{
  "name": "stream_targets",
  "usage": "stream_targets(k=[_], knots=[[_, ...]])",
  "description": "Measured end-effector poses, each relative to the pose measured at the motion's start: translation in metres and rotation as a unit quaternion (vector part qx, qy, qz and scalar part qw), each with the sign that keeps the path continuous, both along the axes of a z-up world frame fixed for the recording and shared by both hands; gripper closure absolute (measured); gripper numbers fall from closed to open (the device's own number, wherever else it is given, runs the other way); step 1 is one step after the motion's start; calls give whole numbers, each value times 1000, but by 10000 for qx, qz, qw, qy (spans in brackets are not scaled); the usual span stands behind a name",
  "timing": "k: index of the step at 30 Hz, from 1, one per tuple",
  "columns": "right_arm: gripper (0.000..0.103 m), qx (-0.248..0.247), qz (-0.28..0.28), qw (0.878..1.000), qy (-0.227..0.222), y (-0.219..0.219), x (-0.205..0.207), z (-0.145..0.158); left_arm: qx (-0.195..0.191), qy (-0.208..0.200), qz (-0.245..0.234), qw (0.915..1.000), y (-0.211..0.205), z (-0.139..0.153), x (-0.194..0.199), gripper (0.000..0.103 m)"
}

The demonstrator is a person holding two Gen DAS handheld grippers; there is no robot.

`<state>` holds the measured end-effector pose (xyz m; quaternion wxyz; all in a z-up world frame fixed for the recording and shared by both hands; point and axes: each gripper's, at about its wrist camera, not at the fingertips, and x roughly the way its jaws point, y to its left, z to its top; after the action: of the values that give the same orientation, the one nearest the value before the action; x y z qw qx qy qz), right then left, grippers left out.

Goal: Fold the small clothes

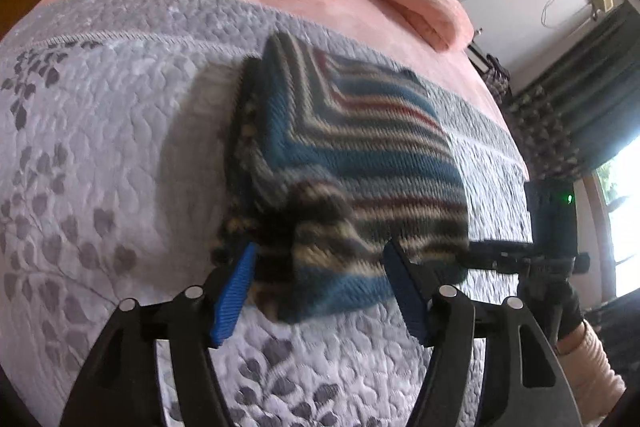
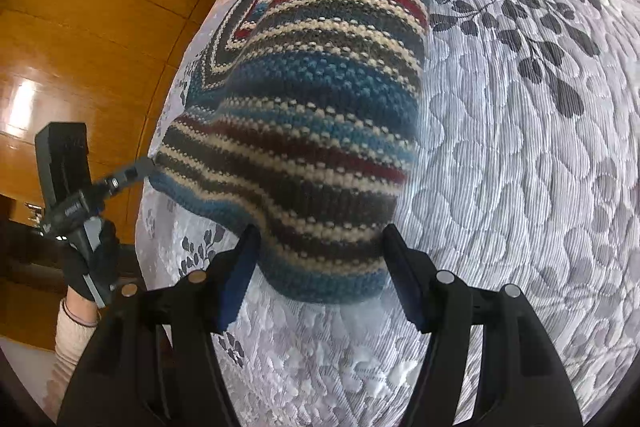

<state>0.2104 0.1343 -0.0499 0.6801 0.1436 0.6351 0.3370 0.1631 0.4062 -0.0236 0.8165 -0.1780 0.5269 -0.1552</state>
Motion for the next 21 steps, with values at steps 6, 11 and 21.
stream_targets(k=[6, 11, 21], knots=[[40, -85, -63, 9999, 7, -2, -3, 5, -79, 347, 174, 9992, -5, -25, 9, 83], [40, -71, -66, 10000, -15, 7, -4, 8, -455, 125, 553, 9974, 16, -14, 6, 90], [44, -116, 22, 9999, 35, 17, -6, 0, -60, 261, 449, 9986, 35, -34, 10, 90]])
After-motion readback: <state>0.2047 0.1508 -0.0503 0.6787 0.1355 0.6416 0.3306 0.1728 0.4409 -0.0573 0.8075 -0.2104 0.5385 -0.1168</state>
